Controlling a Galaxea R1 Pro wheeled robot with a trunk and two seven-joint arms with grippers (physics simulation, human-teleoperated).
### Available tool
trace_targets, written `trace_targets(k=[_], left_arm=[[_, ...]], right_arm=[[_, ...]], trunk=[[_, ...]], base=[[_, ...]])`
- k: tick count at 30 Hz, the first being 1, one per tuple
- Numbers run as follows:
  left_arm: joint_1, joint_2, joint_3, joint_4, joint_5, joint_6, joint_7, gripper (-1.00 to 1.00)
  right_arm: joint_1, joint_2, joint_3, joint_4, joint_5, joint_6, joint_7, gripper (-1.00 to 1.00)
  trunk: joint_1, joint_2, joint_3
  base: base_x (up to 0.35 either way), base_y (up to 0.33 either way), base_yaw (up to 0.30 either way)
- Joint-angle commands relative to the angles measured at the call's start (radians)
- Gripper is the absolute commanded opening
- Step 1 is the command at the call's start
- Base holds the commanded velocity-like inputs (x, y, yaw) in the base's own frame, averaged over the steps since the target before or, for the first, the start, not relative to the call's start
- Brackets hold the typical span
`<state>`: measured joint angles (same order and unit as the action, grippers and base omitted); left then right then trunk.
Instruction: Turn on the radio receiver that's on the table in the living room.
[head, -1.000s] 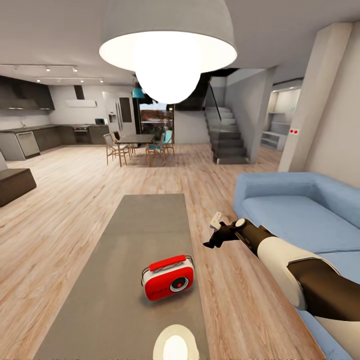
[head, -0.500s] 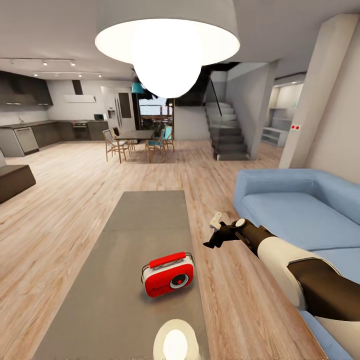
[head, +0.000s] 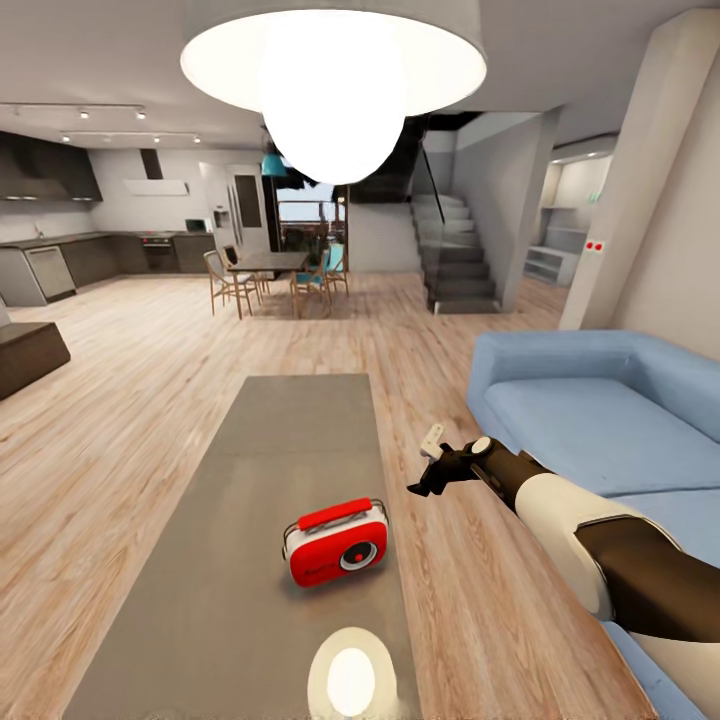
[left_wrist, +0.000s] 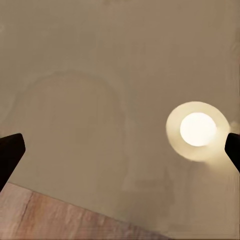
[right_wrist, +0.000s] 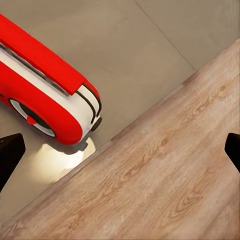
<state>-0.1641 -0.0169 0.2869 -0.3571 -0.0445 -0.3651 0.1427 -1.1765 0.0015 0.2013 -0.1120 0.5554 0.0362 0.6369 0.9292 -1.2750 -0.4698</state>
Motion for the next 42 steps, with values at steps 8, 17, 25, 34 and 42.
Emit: trace_targets(k=[8,17,25,34,42], left_arm=[[0.000,0.000,0.000,0.000,0.000,0.000,0.000,1.00],[0.000,0.000,0.000,0.000,0.000,0.000,0.000,1.00],[0.000,0.000,0.000,0.000,0.000,0.000,0.000,1.00],[0.000,-0.001,0.000,0.000,0.000,0.000,-0.002,1.00],[0.000,0.000,0.000,0.000,0.000,0.000,-0.002,1.00]], right_arm=[[0.000,0.000,0.001,0.000,0.000,0.000,0.001,1.00],[0.000,0.000,0.001,0.000,0.000,0.000,0.001,1.00],[0.000,0.000,0.001,0.000,0.000,0.000,0.001,1.00],[0.000,0.001,0.001,0.000,0.000,-0.001,0.001,1.00],[0.000,0.027,0.002,0.001,0.001,0.000,0.006,1.00]], trunk=[[0.000,0.000,-0.013],[0.000,0.000,-0.027],[0.000,0.000,-0.040],[0.000,0.000,-0.055],[0.000,0.000,-0.067]], base=[[0.000,0.000,0.000],[0.000,0.000,0.000],[0.000,0.000,0.000],[0.000,0.000,0.000],[0.000,0.000,0.000]])
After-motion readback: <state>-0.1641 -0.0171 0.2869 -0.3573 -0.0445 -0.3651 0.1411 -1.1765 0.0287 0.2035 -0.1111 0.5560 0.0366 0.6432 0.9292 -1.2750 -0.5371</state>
